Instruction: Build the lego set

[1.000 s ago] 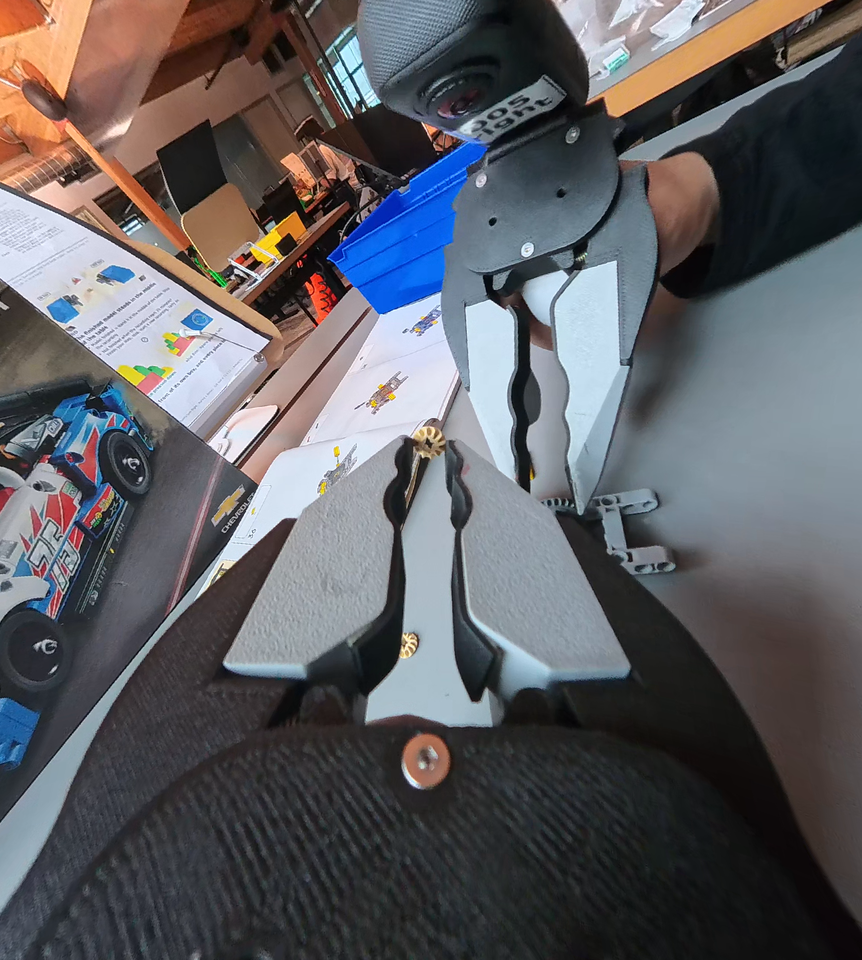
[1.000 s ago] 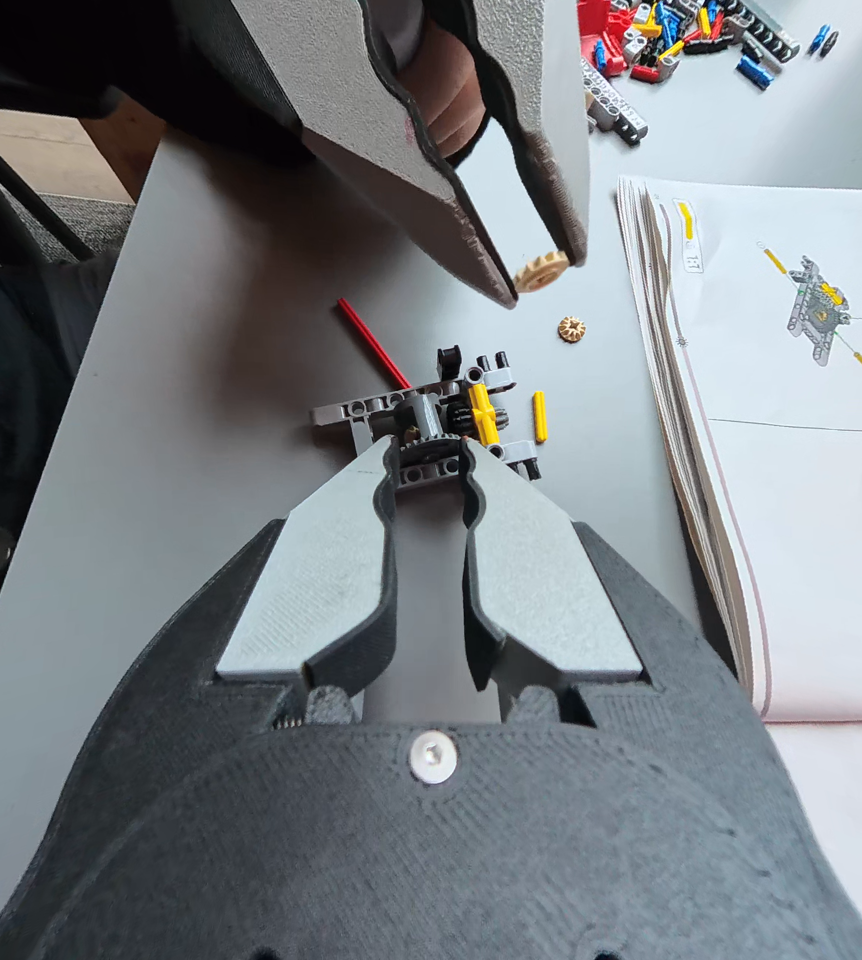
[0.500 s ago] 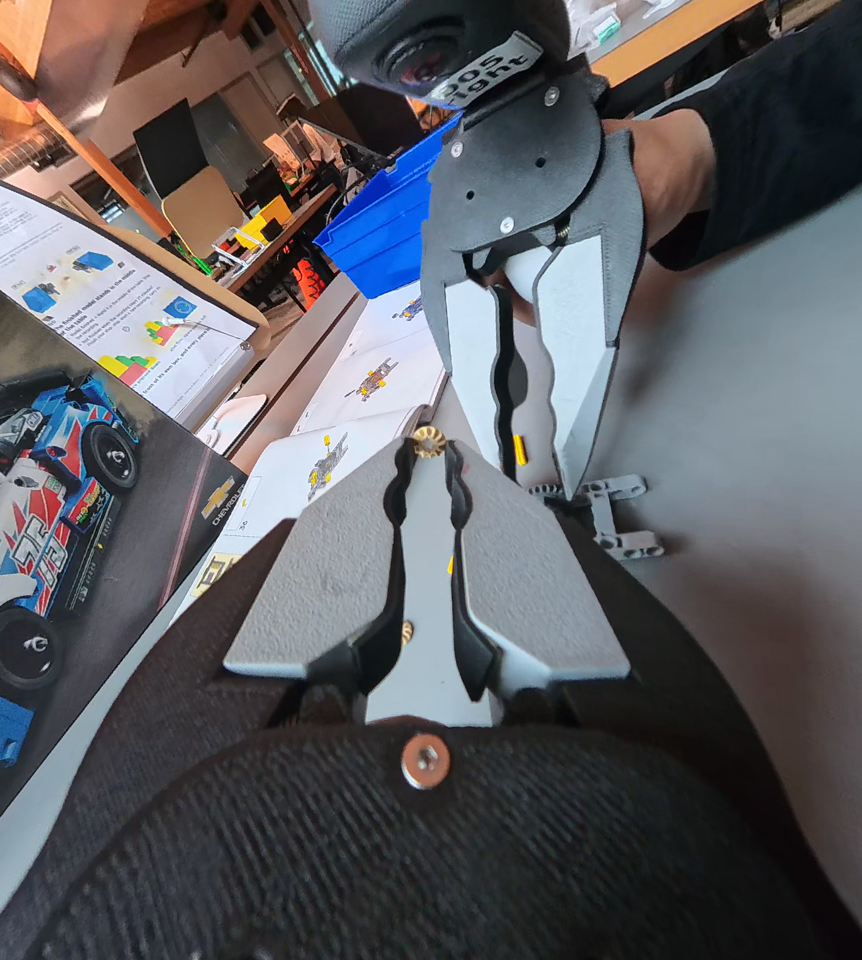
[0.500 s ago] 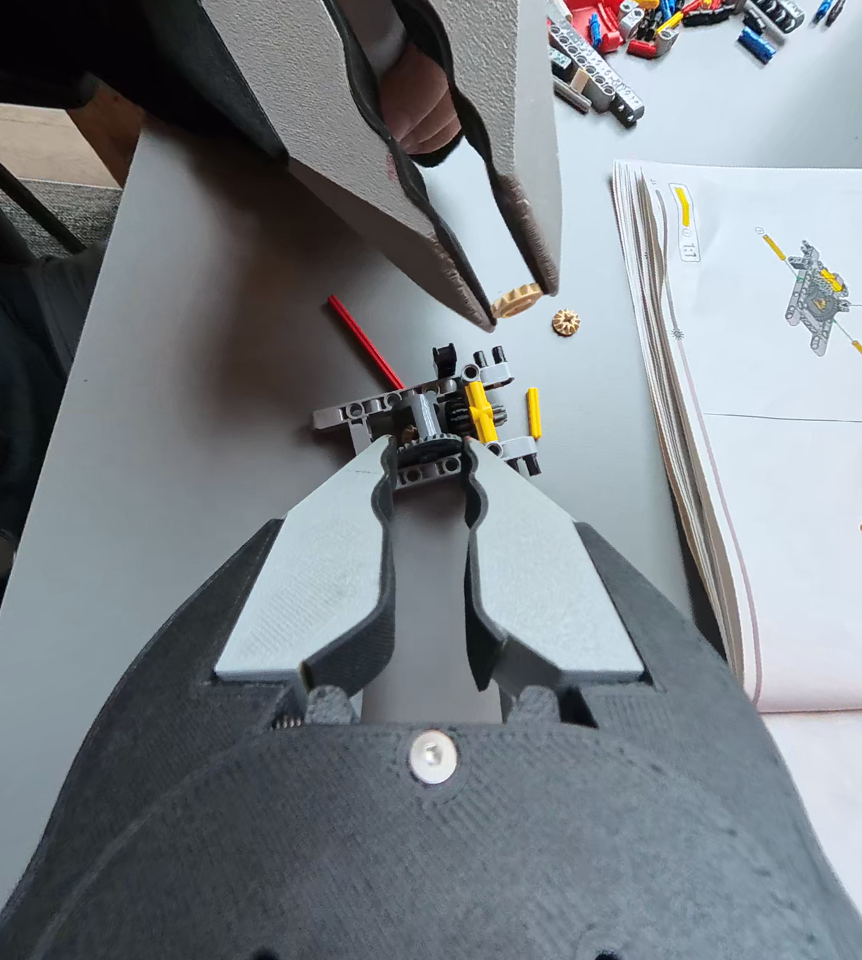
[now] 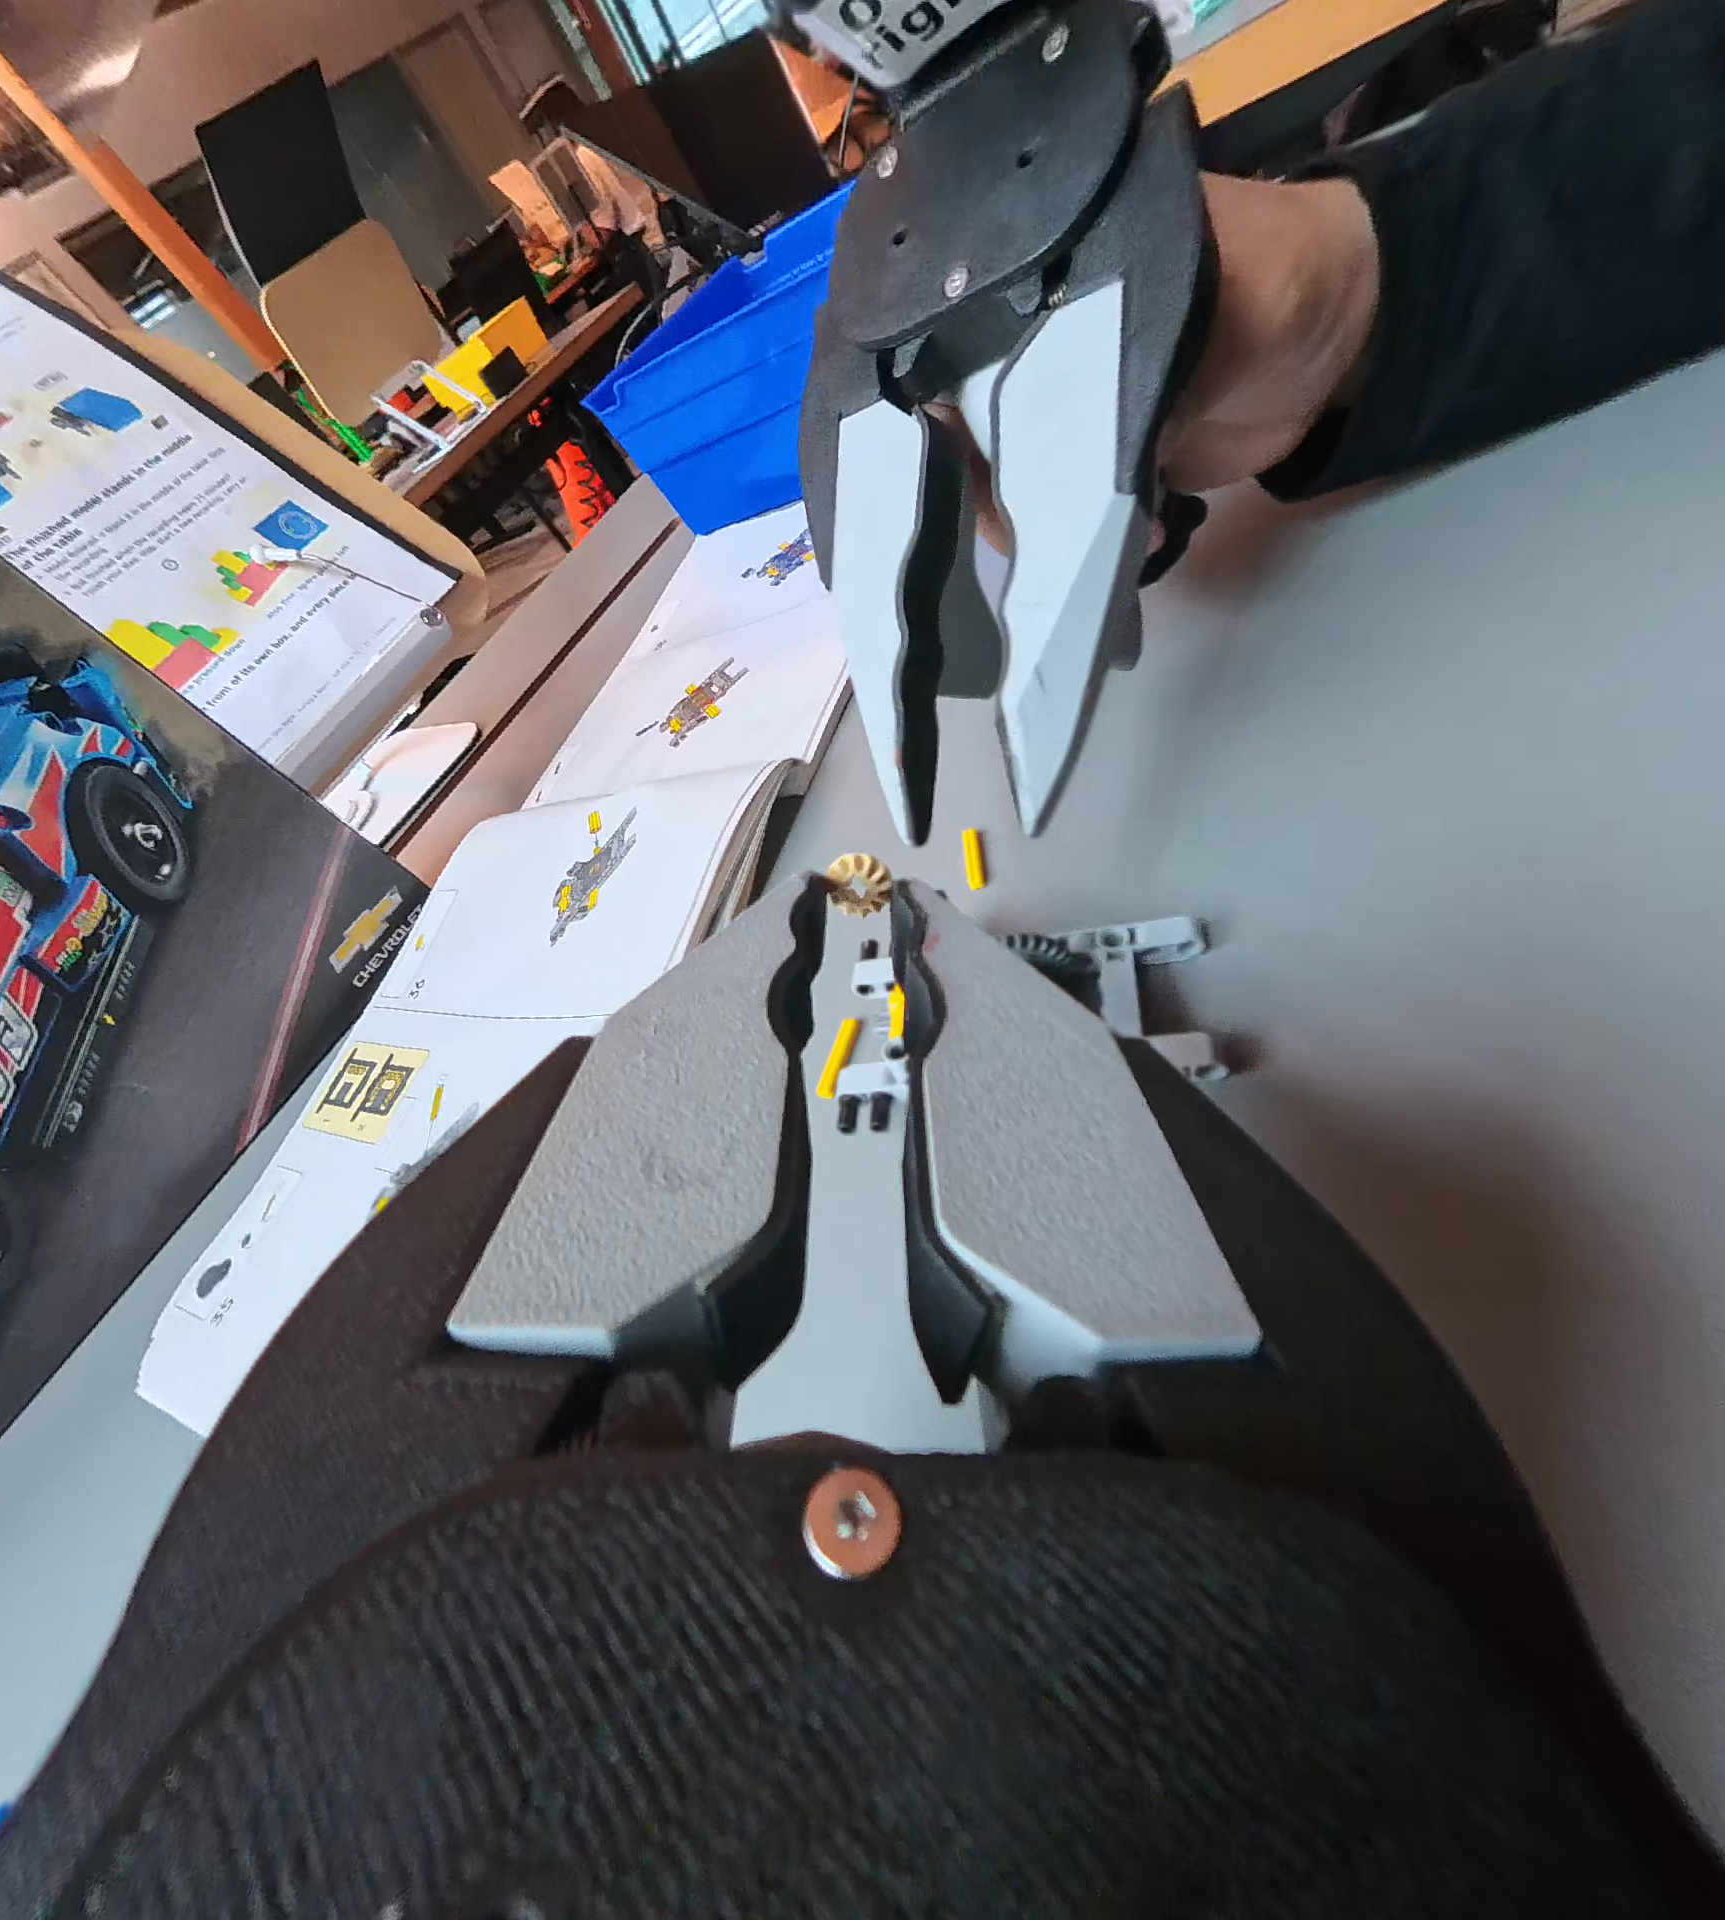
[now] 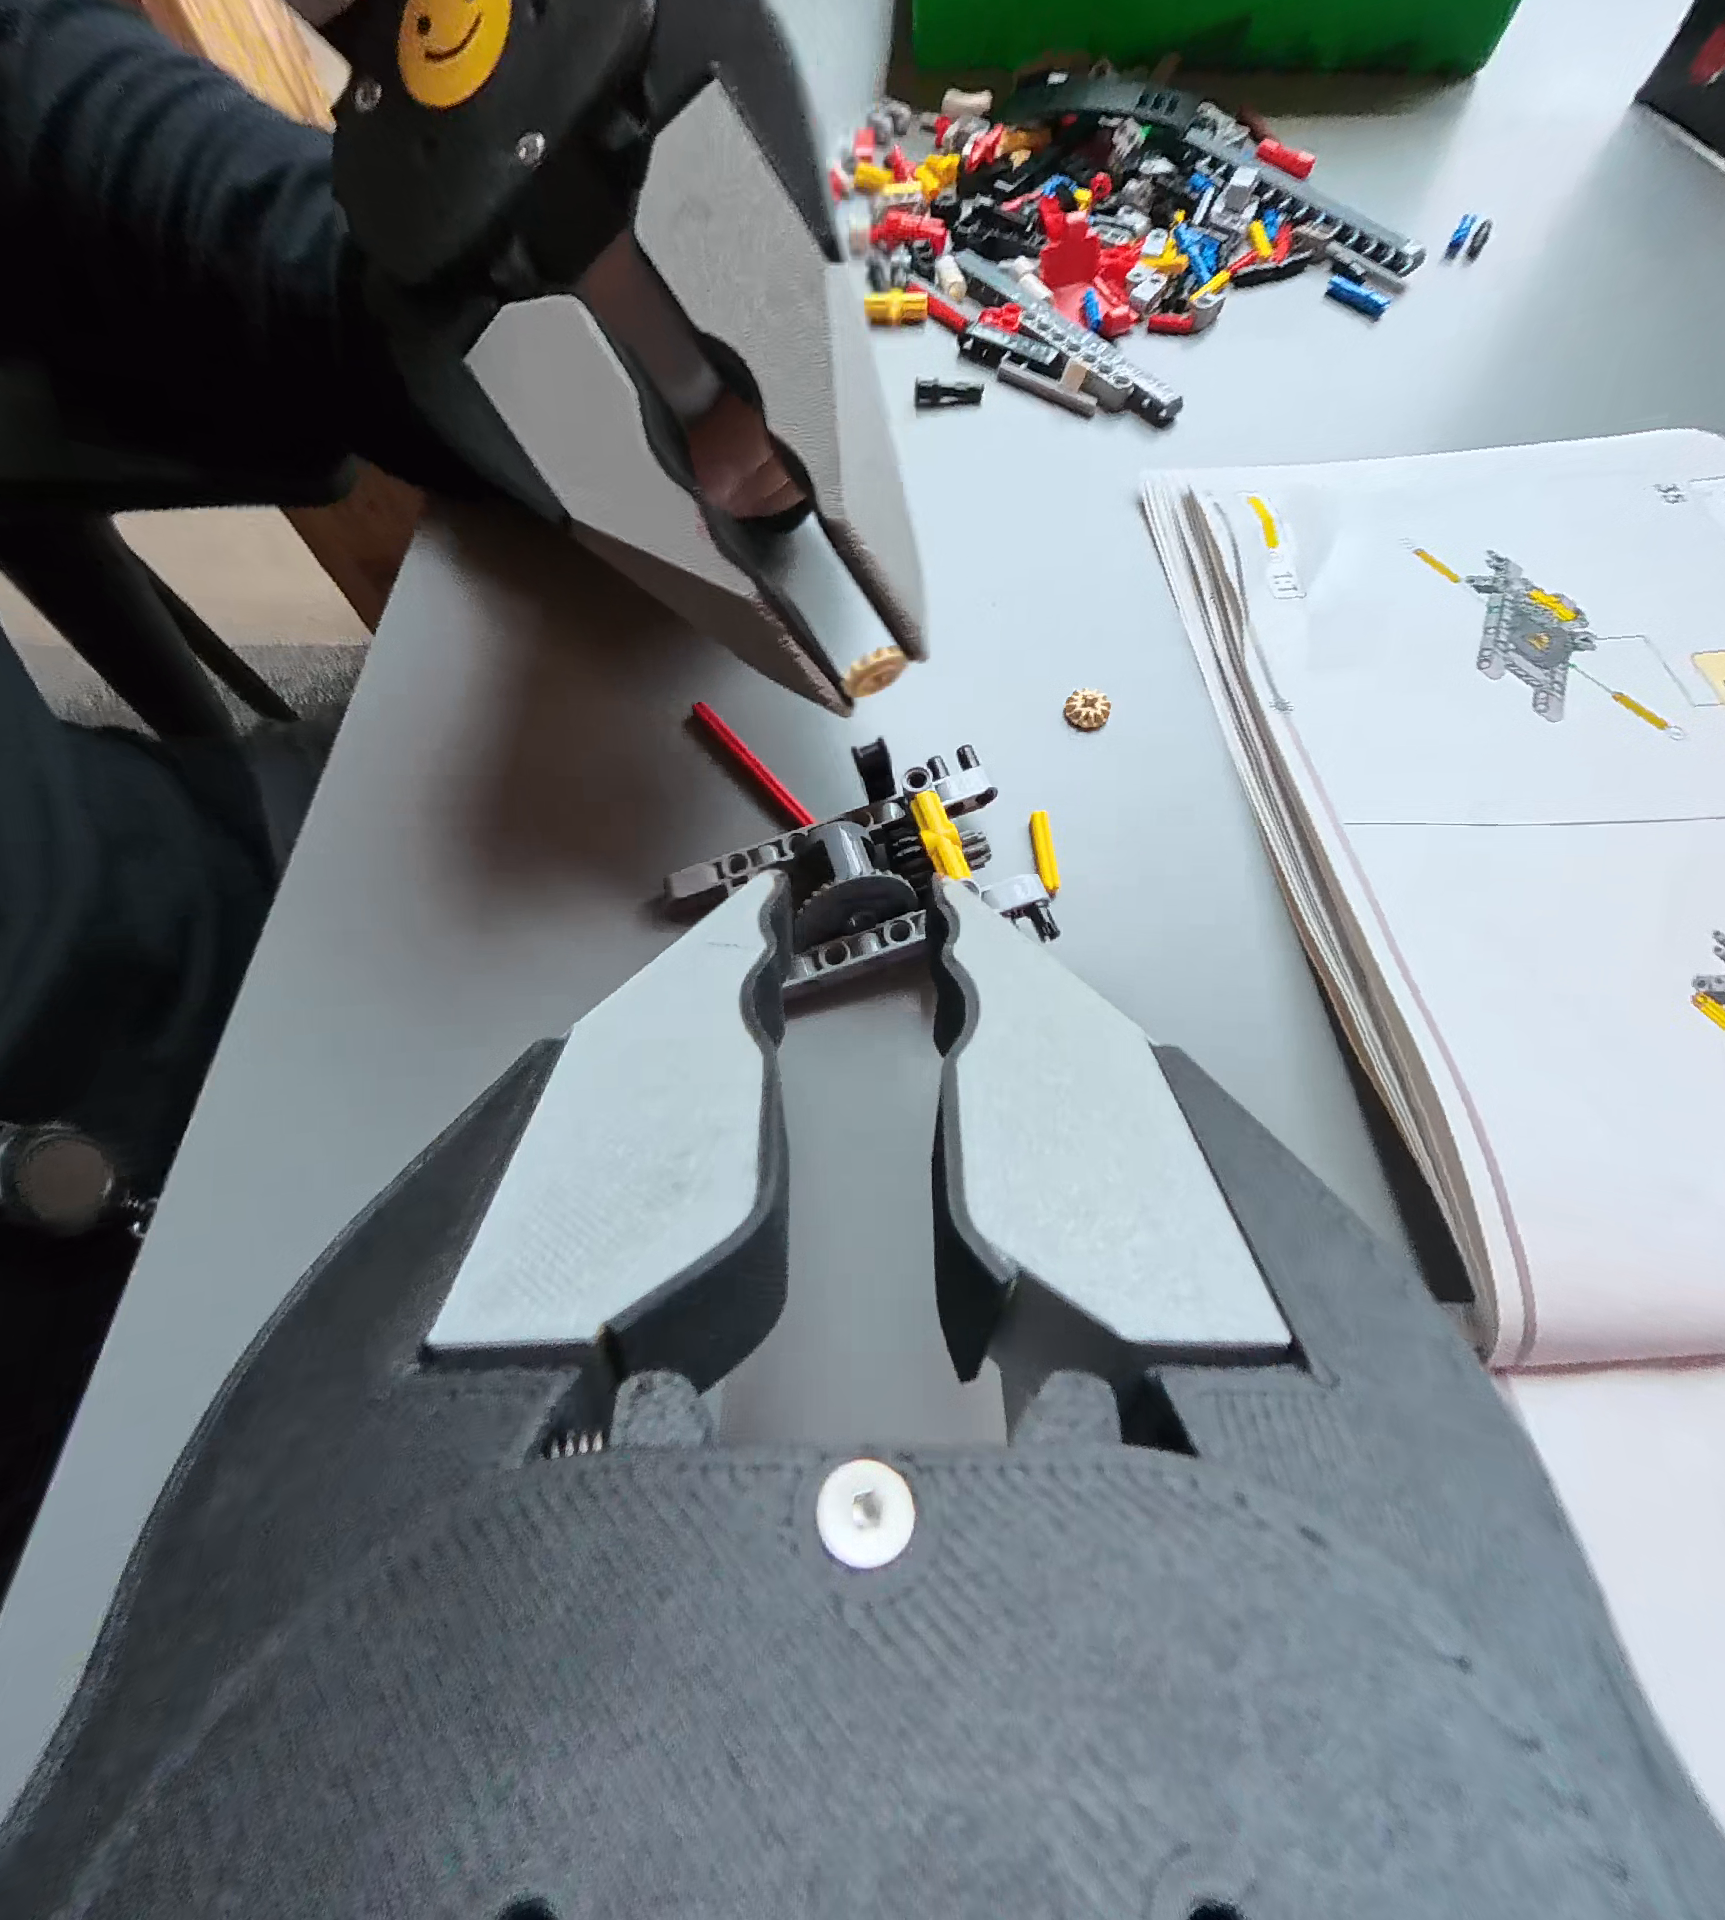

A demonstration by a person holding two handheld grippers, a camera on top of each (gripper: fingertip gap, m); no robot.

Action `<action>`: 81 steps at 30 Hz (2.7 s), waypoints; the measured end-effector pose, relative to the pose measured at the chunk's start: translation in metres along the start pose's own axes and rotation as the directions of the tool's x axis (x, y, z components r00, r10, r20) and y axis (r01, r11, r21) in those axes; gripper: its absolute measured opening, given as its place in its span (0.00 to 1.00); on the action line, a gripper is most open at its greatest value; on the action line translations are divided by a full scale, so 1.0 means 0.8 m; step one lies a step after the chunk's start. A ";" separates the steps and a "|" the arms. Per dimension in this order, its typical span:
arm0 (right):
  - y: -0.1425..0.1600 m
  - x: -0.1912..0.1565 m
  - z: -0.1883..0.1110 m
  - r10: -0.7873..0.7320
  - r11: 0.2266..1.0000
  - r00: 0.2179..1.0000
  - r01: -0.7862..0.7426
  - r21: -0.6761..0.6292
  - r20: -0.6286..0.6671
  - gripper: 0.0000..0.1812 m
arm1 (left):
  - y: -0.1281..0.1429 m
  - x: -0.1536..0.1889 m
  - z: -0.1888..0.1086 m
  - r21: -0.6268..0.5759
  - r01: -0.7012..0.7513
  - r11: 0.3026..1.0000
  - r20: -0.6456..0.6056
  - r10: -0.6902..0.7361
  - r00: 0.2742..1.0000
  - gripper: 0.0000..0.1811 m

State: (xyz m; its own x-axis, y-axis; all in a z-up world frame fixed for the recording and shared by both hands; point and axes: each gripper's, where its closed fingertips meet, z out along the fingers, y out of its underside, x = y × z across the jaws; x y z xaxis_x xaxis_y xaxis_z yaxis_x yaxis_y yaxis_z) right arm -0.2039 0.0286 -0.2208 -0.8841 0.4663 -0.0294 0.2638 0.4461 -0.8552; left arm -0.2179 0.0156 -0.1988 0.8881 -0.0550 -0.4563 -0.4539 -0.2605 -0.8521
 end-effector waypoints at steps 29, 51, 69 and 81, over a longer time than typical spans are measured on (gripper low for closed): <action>-0.023 -0.033 -0.001 0.305 0.925 0.940 -0.256 0.280 -0.149 0.00 | -0.012 0.040 0.005 -0.187 -0.343 0.921 0.195 0.377 0.906 0.05; -0.022 -0.030 0.002 0.292 0.933 0.939 -0.240 0.268 -0.179 0.00 | -0.010 0.040 0.007 -0.209 -0.370 0.905 0.200 0.410 0.890 0.05; -0.017 -0.025 -0.001 0.301 0.934 0.934 -0.249 0.255 -0.193 0.00 | -0.009 0.041 0.005 -0.146 -0.227 0.963 0.148 0.249 0.957 0.03; -0.003 -0.008 -0.012 0.312 0.938 0.921 -0.259 0.229 -0.233 0.00 | 0.043 0.039 -0.019 -0.326 -0.051 0.944 -0.241 -0.030 0.970 0.24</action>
State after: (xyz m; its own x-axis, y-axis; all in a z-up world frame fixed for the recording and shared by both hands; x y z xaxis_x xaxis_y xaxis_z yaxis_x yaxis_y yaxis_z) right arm -0.1951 0.0320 -0.2139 -0.6426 0.7463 -0.1732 0.3886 0.1227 -0.9132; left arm -0.2045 -0.0094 -0.2383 0.8927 -0.2775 -0.3551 -0.4506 -0.5577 -0.6971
